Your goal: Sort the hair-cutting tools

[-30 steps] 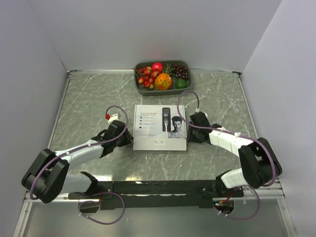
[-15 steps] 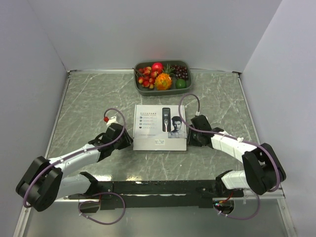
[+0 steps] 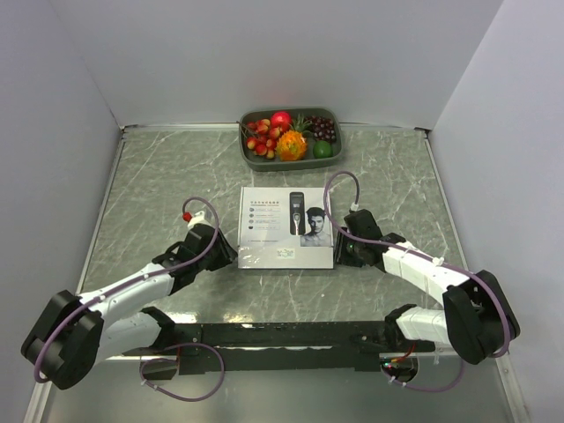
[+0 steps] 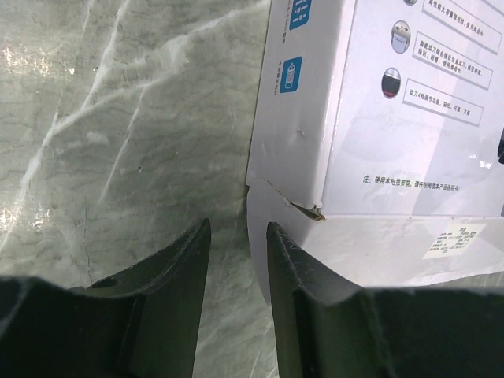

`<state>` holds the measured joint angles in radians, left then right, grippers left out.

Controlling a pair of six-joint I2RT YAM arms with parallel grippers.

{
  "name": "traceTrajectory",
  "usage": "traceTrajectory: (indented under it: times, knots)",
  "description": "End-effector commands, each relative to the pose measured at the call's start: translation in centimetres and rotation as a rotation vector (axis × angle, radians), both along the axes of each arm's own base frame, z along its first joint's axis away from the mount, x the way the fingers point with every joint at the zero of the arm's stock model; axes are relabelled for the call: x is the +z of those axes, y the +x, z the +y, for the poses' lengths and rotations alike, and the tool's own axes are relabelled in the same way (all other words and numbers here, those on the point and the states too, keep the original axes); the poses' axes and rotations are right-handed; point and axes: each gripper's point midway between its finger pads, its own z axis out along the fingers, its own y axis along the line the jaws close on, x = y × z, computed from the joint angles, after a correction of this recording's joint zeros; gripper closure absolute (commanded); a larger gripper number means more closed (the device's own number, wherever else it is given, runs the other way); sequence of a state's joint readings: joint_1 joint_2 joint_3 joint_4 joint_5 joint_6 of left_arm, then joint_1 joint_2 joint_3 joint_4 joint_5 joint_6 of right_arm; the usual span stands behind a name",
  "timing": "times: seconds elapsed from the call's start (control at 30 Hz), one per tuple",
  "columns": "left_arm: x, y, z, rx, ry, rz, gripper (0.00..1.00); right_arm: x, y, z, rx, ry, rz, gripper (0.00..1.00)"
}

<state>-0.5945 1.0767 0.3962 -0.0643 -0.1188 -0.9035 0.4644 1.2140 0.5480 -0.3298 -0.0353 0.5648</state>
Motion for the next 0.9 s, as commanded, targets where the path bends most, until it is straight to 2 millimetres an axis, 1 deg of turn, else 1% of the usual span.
traceTrajectory:
  times: [0.0, 0.2, 0.4, 0.53, 0.67, 0.87]
  knots:
    - [1.6, -0.2, -2.8, -0.078, -0.122, -0.022, 0.59, 1.3, 0.0, 2.1, 0.037, 0.100, -0.022, 0.58]
    - [2.7, -0.2, -3.1, -0.086, -0.144, -0.044, 0.59, 1.4, -0.2, 2.4, 0.051, 0.115, -0.026, 0.58]
    - [4.6, -0.2, -3.5, -0.096, -0.185, -0.081, 0.59, 1.7, -0.4, 2.6, 0.060, 0.119, -0.031, 0.57]
    - [5.0, -0.5, -3.3, -0.096, -0.183, -0.079, 0.58, 1.9, -0.2, 2.6, 0.059, 0.120, -0.039, 0.56]
    - [4.6, -0.5, -3.2, -0.097, -0.175, -0.073, 0.58, 1.6, -0.1, 2.5, 0.055, 0.109, -0.034, 0.56]
    - [3.3, -0.7, -3.1, -0.098, -0.156, -0.046, 0.59, 0.9, -0.3, 2.4, 0.056, 0.098, -0.024, 0.56]
